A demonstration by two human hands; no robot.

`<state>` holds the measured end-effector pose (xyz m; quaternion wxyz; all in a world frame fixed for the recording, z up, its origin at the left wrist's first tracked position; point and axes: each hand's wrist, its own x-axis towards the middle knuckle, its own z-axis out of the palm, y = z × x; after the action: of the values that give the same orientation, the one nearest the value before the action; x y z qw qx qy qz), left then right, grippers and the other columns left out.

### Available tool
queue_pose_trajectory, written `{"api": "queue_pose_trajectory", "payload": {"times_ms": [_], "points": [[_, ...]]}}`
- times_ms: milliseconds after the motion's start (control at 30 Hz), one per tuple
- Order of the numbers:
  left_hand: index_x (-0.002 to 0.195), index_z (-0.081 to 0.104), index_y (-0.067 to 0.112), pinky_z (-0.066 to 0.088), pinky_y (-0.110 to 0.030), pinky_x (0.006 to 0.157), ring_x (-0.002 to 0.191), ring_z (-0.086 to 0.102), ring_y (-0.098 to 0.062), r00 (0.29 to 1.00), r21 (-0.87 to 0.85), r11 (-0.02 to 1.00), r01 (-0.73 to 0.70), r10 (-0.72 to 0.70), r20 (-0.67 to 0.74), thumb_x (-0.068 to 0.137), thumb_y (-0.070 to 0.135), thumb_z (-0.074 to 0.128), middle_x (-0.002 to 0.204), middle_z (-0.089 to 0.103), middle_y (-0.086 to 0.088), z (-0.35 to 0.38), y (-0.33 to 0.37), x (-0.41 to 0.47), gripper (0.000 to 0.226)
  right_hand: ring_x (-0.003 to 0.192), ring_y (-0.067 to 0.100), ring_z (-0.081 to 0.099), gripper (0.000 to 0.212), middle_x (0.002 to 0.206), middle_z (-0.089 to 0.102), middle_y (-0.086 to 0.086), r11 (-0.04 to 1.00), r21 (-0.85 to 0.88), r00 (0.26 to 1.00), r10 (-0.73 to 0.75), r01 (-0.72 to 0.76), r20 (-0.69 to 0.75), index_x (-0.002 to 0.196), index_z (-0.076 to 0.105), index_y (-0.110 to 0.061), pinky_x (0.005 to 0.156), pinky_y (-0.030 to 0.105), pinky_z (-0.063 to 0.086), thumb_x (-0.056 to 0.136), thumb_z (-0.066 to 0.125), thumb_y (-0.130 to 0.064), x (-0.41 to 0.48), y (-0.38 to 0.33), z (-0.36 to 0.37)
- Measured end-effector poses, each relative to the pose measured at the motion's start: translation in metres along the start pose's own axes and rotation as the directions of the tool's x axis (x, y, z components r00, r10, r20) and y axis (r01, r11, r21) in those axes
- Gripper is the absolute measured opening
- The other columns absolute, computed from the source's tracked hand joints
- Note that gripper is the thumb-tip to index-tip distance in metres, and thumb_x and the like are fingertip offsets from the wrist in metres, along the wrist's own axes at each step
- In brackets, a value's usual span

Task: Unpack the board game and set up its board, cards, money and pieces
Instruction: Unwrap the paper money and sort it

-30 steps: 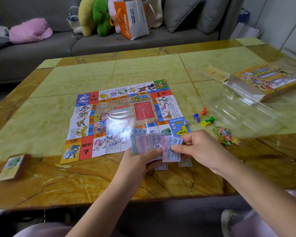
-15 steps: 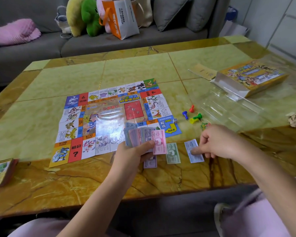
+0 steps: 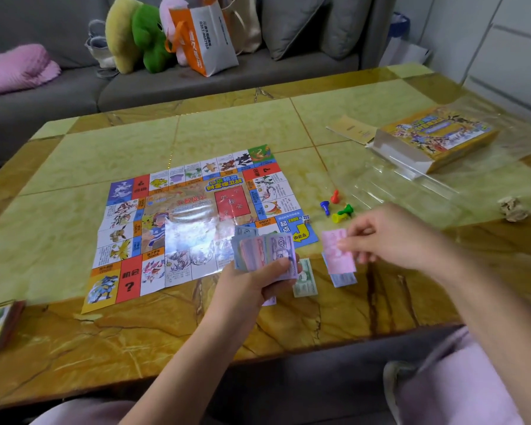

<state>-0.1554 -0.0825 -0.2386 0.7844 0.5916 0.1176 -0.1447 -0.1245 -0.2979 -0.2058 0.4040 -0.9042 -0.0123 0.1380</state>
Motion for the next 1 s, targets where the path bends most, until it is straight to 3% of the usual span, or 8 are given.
{"api": "queue_pose_trajectory", "payload": {"times_ms": [133, 300, 400, 467, 567, 667, 867, 1000], "points": [[0.102, 0.063, 0.003, 0.060, -0.030, 0.074, 0.086, 0.071, -0.024, 0.999, -0.040, 0.998, 0.040, -0.039, 0.027, 0.082, -0.003, 0.063, 0.088, 0.074, -0.011, 0.000, 0.001, 0.001, 0.020, 0.039, 0.005, 0.054, 0.024, 0.049, 0.065, 0.000, 0.944, -0.247, 0.967, 0.243, -0.220, 0.070, 0.059, 0.067, -0.012, 0.043, 0.017, 0.038, 0.082, 0.074, -0.017, -0.003, 0.027, -0.026], [0.106, 0.061, 0.002, 0.044, -0.047, 0.101, 0.086, 0.072, -0.024, 0.997, -0.014, 0.997, 0.075, -0.075, 0.009, 0.082, 0.001, 0.064, 0.090, 0.075, -0.010, 0.002, -0.002, 0.002, 0.024, 0.049, 0.012, 0.060, 0.024, 0.060, 0.071, 0.005, 0.893, -0.326, 0.939, 0.341, -0.311, 0.037, 0.071, 0.072, -0.003, 0.044, 0.018, 0.041, 0.081, 0.075, -0.025, 0.000, 0.025, -0.014], [0.110, 0.060, 0.000, 0.039, -0.053, 0.106, 0.089, 0.072, -0.027, 0.996, -0.014, 0.996, 0.086, -0.086, 0.006, 0.082, 0.002, 0.065, 0.095, 0.074, -0.013, 0.000, -0.003, 0.003, 0.029, 0.049, 0.012, 0.057, 0.035, 0.059, 0.069, 0.000, 0.828, -0.488, 0.955, 0.295, -0.275, -0.038, 0.070, 0.070, -0.005, 0.052, 0.021, 0.043, 0.078, 0.075, -0.039, -0.005, 0.018, -0.015], [0.110, 0.060, 0.000, 0.037, -0.053, 0.105, 0.090, 0.071, -0.029, 0.996, -0.007, 0.996, 0.088, -0.088, 0.007, 0.082, 0.003, 0.065, 0.096, 0.074, -0.014, -0.001, -0.003, 0.003, 0.029, 0.054, 0.008, 0.056, 0.029, 0.061, 0.065, -0.007, 0.841, -0.528, 0.994, 0.099, -0.113, -0.056, 0.071, 0.068, -0.012, 0.053, 0.019, 0.040, 0.074, 0.077, -0.040, -0.007, 0.014, -0.014], [0.108, 0.060, 0.001, 0.044, -0.048, 0.101, 0.091, 0.071, -0.029, 0.995, 0.001, 0.995, 0.100, -0.100, 0.010, 0.082, 0.003, 0.065, 0.094, 0.074, -0.014, -0.001, 0.000, 0.002, 0.026, 0.060, -0.007, 0.055, 0.013, 0.075, 0.063, -0.013, 0.904, -0.390, 0.985, -0.166, 0.174, 0.053, 0.076, 0.065, -0.025, 0.052, 0.009, 0.037, 0.075, 0.078, -0.026, -0.009, 0.005, -0.003], [0.108, 0.059, -0.001, 0.060, -0.032, 0.073, 0.088, 0.072, -0.027, 0.997, -0.048, 0.996, 0.075, -0.074, 0.016, 0.079, -0.001, 0.064, 0.091, 0.074, -0.014, -0.007, 0.008, 0.005, 0.029, 0.069, -0.022, 0.046, 0.015, 0.086, 0.060, -0.014, 0.884, -0.392, 0.967, -0.217, 0.253, 0.135, 0.087, 0.064, -0.029, 0.058, 0.006, 0.036, 0.078, 0.076, -0.025, -0.002, 0.007, 0.013], [0.106, 0.059, -0.002, 0.057, -0.022, 0.059, 0.078, 0.073, -0.021, 1.000, -0.101, 0.994, 0.026, -0.027, -0.003, 0.067, 0.005, 0.066, 0.084, 0.074, -0.012, -0.019, 0.021, 0.004, 0.040, 0.053, -0.002, 0.054, 0.005, 0.064, 0.060, -0.031, 0.951, -0.233, 0.977, -0.181, 0.204, 0.116, 0.080, 0.070, -0.031, 0.045, 0.017, 0.042, 0.078, 0.075, -0.031, -0.001, 0.008, 0.022], [0.108, 0.060, 0.000, 0.059, -0.025, 0.060, 0.081, 0.072, -0.023, 0.999, -0.048, 0.998, 0.042, -0.041, 0.030, 0.071, 0.002, 0.067, 0.089, 0.073, -0.012, -0.021, 0.013, -0.001, 0.038, 0.055, 0.010, 0.060, 0.028, 0.070, 0.070, -0.004, 0.953, 0.215, 0.976, -0.219, 0.214, -0.001, 0.085, 0.072, -0.021, 0.058, 0.021, 0.050, 0.075, 0.070, -0.048, -0.002, -0.021, 0.038]]}}
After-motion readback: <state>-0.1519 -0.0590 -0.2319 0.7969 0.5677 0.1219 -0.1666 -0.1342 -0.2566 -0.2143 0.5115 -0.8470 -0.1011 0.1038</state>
